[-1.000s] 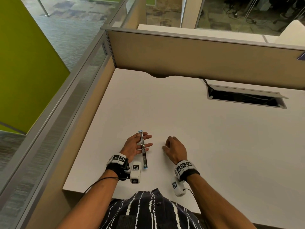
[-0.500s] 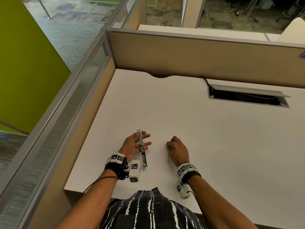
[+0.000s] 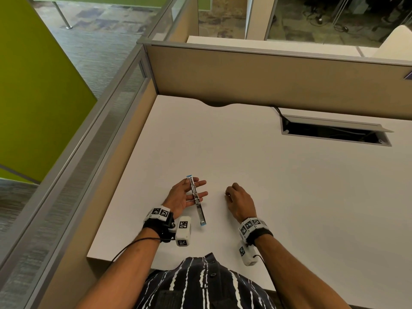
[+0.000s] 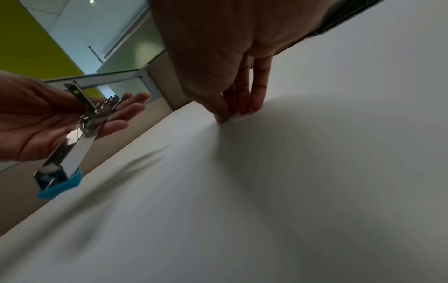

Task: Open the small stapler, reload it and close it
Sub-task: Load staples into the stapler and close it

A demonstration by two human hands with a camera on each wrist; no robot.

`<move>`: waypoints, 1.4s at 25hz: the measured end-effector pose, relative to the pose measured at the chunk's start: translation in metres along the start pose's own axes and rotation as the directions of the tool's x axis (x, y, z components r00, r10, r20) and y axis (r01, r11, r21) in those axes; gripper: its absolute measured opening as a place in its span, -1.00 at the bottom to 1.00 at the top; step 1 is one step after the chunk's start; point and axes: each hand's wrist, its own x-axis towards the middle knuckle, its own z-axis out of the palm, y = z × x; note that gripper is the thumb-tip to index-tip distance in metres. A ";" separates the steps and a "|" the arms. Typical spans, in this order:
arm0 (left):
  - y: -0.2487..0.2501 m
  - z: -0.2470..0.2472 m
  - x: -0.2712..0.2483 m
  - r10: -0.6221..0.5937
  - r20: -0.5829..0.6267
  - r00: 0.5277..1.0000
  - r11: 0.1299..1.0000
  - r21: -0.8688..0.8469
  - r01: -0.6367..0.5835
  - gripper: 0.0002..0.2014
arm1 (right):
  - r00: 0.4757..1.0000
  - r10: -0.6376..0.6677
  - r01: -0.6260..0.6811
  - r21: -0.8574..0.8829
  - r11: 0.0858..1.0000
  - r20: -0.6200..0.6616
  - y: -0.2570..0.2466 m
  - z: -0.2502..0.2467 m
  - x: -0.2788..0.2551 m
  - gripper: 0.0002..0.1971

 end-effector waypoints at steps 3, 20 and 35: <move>0.000 0.003 0.001 0.006 0.009 1.000 1.000 0.000 -0.006 -0.75 | 1.000 0.023 -0.022 0.081 0.997 -0.011 -0.015 -0.013 0.005 -0.92; 0.012 0.032 -0.010 0.069 0.022 0.997 0.997 -0.020 -0.069 -0.76 | 0.988 0.089 -0.039 0.362 0.932 -0.123 -0.117 -0.044 0.010 -0.88; 0.018 0.037 -0.006 0.092 0.001 0.996 0.992 -0.092 -0.091 -0.81 | 0.978 0.137 -0.074 0.352 0.933 -0.159 -0.117 -0.038 0.015 -0.92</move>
